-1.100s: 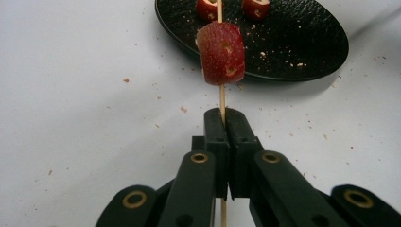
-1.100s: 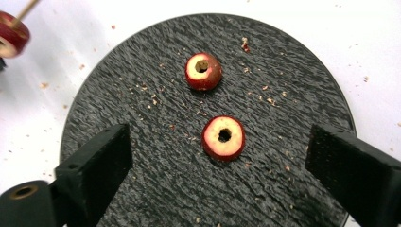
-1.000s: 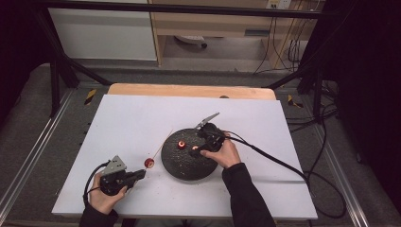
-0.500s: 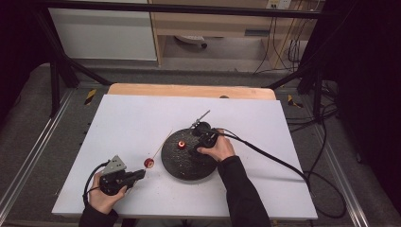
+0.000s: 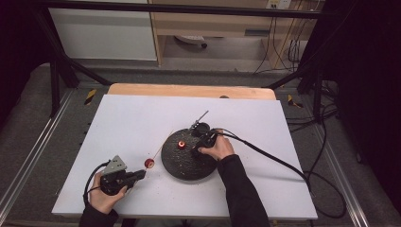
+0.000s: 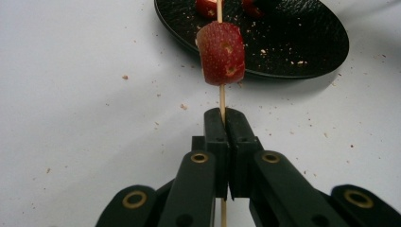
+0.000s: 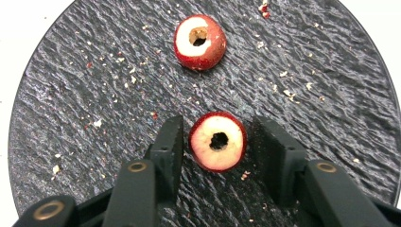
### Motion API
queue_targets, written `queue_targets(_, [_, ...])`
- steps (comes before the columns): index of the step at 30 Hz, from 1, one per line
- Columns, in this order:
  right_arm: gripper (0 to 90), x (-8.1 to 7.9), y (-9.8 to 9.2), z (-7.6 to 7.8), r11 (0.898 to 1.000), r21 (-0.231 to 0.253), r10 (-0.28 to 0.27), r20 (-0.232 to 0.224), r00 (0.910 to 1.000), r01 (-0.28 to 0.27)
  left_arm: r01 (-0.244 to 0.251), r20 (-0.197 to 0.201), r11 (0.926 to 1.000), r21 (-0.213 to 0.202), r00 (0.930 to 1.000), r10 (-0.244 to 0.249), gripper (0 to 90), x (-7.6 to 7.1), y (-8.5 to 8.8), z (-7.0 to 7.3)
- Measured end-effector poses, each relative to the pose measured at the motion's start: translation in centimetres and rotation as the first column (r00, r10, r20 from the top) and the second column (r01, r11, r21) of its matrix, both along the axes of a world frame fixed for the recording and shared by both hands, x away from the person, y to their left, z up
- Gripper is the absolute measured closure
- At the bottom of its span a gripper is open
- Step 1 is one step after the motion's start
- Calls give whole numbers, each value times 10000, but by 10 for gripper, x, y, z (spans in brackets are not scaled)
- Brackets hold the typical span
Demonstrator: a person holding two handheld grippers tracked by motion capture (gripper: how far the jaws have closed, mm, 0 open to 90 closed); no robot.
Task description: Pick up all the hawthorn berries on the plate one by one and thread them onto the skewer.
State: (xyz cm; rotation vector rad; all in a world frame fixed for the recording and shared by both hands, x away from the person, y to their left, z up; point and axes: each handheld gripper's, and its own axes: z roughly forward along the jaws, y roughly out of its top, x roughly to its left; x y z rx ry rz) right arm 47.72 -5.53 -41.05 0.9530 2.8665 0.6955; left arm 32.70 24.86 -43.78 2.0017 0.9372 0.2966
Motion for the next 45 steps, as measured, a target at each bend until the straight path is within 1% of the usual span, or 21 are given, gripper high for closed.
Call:
queue_targets(4, [601, 1, 0, 0, 10000, 28, -35, -84, 10000, 35, 2, -2, 10000, -12, 10000, -2, 883, 0, 0, 0])
queue_targets(8, [606, 1, 0, 0, 10000, 21, -78, -122, 9999, 78, 27, 9, 10000, -6, 10000, -27, 883, 0, 0, 0])
queue_targets(14, [610, 1, 0, 1, 9997, 19, -251, -297, 9992, 252, 24, 24, 10000, -10, 10000, -24, 883, 0, 0, 1])
queue_targets(16, [612, 1, -1, 3, 9996, 123, -265, -240, 9994, 268, 24, 33, 10000, -18, 10000, -24, 883, 0, 0, 1])
queue_targets(24, [613, -4, -5, 14, 9955, 556, -756, -288, 9967, 771, 15, 67, 10000, -5, 10000, -15, 883, -1, -1, 1])
queue_targets(27, [614, -6, -7, 18, 9938, 722, -829, -217, 9963, 842, 12, 80, 10000, -8, 10000, -12, 883, -1, -1, 1])
queue_targets(28, [614, -8, -7, 19, 9923, 769, -959, -216, 9952, 973, 10, 82, 10000, -10, 10000, -10, 883, -1, -1, 2])
queue_targets(31, [614, -11, -9, 23, 9892, 997, -1067, -102, 9942, 1072, -2, 93, 10000, -19, 10000, 2, 883, -1, -1, 2])
queue_targets(34, [614, -15, -11, 25, 9827, 1372, -1249, -72, 9921, 1247, 1, 99, 10000, -26, 10000, 0, 883, -2, -1, 2])
queue_targets(37, [614, -18, -15, 25, 9786, 1557, -1366, 27, 9906, 1345, 16, 94, 10000, -21, 10000, -16, 883, -2, -2, 2])
queue_targets(40, [614, -21, -19, 26, 9733, 1751, -1511, 26, 9885, 1483, 42, 108, 10000, -3, 9999, -42, 883, -2, -3, 2])
queue_targets(42, [615, -24, -22, 27, 9658, 2039, -1653, 67, 9862, 1605, 37, 113, 10000, -5, 9999, -37, 883, -2, -3, 2])
queue_targets(45, [615, -28, -26, 27, 9512, 2510, -1888, 131, 9819, 1795, 54, 118, 10000, -23, 9999, -54, 883, -2, -3, 2])
